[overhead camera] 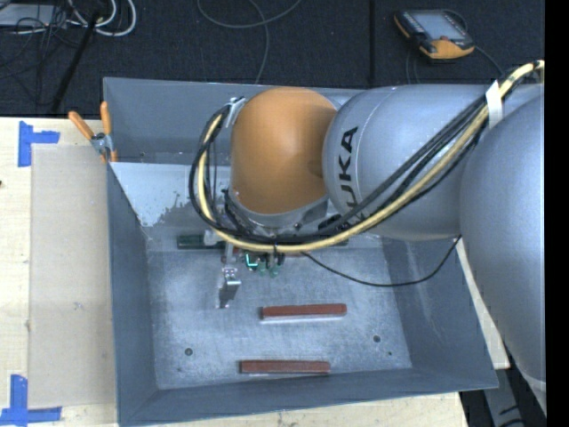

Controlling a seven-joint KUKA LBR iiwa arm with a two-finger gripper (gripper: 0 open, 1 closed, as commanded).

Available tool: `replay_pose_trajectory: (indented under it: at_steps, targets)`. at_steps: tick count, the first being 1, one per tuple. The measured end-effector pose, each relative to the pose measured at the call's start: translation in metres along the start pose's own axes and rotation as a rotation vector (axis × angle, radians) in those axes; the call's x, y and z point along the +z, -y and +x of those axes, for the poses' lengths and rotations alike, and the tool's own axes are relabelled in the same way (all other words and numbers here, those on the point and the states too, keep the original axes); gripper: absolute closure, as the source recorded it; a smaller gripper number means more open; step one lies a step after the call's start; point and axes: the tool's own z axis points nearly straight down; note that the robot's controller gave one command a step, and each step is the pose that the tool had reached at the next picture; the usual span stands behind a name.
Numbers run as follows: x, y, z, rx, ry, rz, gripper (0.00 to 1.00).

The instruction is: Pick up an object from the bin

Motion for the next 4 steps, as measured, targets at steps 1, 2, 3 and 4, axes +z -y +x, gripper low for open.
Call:
replay_pose_trajectory:
  at_steps: [1,2,3,4]
  targets:
    - [-0.004,0.001,-0.002,0.004,0.007,-0.001,0.00]
    - [0.025,0.024,-0.005,-0.068,0.014,-0.004,0.00]
    - [0.074,0.060,0.013,-0.185,0.009,0.000,0.00]
    - [0.096,0.076,0.011,-0.245,0.004,0.001,0.00]
